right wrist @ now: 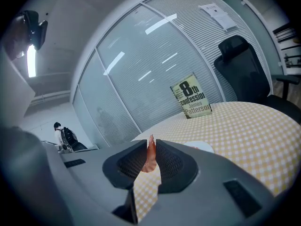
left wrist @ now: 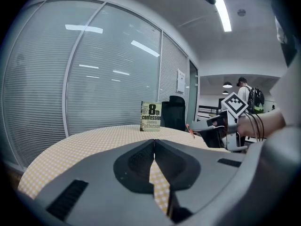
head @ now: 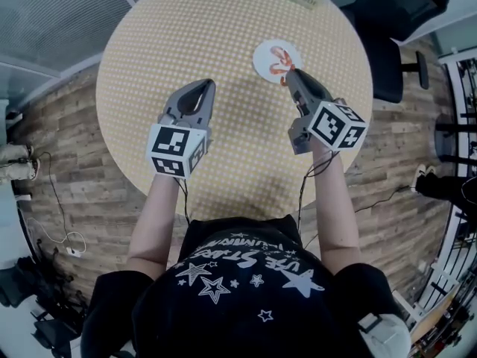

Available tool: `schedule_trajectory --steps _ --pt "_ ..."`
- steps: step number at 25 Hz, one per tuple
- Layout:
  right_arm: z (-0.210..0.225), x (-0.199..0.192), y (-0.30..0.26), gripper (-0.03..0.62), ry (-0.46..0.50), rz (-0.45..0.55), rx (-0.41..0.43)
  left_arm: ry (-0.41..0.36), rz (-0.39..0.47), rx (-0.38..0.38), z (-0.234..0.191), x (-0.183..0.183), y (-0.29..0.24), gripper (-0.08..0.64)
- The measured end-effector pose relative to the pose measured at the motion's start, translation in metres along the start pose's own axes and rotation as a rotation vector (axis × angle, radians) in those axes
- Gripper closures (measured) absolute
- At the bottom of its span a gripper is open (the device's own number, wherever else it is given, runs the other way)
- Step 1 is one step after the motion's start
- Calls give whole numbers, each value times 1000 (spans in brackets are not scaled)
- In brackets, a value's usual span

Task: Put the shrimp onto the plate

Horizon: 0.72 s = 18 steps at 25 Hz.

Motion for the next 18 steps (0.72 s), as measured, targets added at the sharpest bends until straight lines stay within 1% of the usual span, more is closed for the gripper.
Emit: schedule_trajectory --steps 5,11,16,18 --pt "9 -2 -16 522 24 -18 -17 -7 -12 -13 -2 1 -20 549" --pt "22 -13 -37 523 43 -63 -45 14 -58 -19 -10 -12 -40 549" --pt "27 -17 -60 523 177 -120 -91 34 -76 -19 -17 -19 -53 549" --pt "29 -20 -68 523 203 -142 -96 41 -88 -21 -17 -24 -58 549"
Point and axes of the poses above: the fingertips, and each gripper's own axes: y backward along the fingers, z to its right, x out of its top, the point moved 8 cm from there along y, backward along the fingers, and after that the axes turned 2 degrees about y, right-handed, at the moved point
